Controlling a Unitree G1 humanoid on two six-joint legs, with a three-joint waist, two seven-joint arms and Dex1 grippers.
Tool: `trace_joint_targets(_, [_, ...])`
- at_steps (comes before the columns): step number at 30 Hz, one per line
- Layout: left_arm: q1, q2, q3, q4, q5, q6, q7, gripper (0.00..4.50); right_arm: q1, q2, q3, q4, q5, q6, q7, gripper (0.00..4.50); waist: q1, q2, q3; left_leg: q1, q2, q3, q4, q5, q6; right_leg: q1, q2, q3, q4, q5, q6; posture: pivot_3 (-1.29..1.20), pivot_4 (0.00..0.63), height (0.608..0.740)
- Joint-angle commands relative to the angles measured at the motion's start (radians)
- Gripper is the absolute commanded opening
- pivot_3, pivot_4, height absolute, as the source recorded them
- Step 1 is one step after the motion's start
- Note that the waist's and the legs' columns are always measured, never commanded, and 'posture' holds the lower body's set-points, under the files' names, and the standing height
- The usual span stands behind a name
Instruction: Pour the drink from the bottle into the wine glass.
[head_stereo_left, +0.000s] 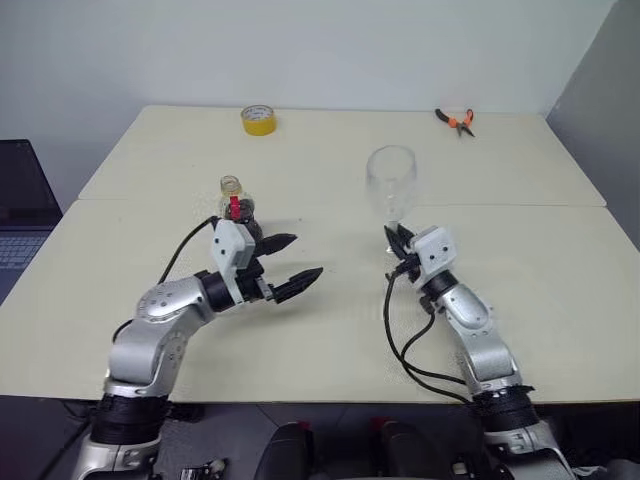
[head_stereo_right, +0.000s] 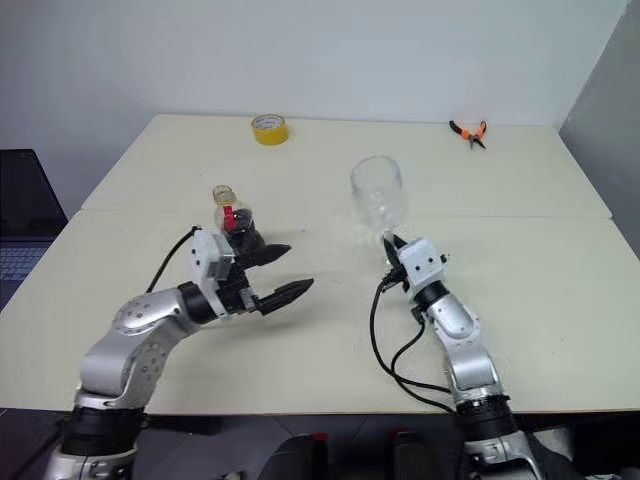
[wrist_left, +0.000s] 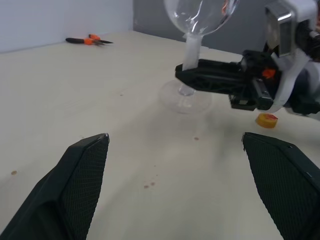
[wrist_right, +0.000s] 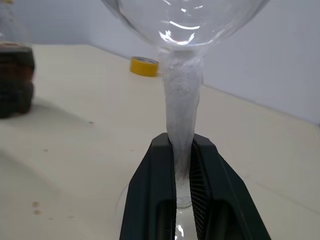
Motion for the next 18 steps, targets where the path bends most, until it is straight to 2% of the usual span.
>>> trace_joint_targets(1, [0.006, 0.031, 0.025, -0.062, -0.042, 0.023, -0.021, 4.50, -0.087, 0.041, -0.010, 0.115, 0.062, -0.086, 0.048, 0.13, -0.003, 0.000, 0.000, 0.000, 0.000, 0.000, 0.000, 0.000, 0.000, 0.000, 0.000, 0.000, 0.000, 0.000, 0.000, 0.00, 0.150, 0.740])
trace_joint_targets(10, [0.000, 0.039, 0.034, -0.056, -0.032, 0.015, -0.012, 4.50, -0.266, 0.088, -0.004, 0.463, 0.032, -0.261, 0.075, 0.13, -0.004, 0.000, 0.000, 0.000, 0.001, 0.000, -0.001, 0.000, 0.000, -0.002, 0.000, 0.000, 0.002, -0.001, -0.002, 0.00, 0.150, 0.740])
trace_joint_targets(15, [-0.001, 0.032, 0.030, -0.032, -0.012, -0.013, -0.007, 4.50, -0.318, 0.067, 0.000, 0.621, 0.009, -0.308, 0.095, 0.13, -0.004, 0.000, 0.000, 0.000, 0.000, 0.001, 0.000, 0.000, 0.000, -0.002, 0.000, 0.000, 0.003, -0.001, -0.002, 0.00, 0.150, 0.740])
trace_joint_targets(18, [0.001, 0.022, 0.019, -0.024, 0.002, -0.034, -0.002, 4.50, -0.305, 0.060, -0.001, 0.631, 0.007, -0.313, 0.108, 1.10, -0.004, 0.000, 0.000, 0.000, 0.000, 0.000, 0.000, 0.000, 0.000, -0.002, 0.000, 0.001, 0.003, -0.001, -0.002, 0.00, 0.150, 0.740])
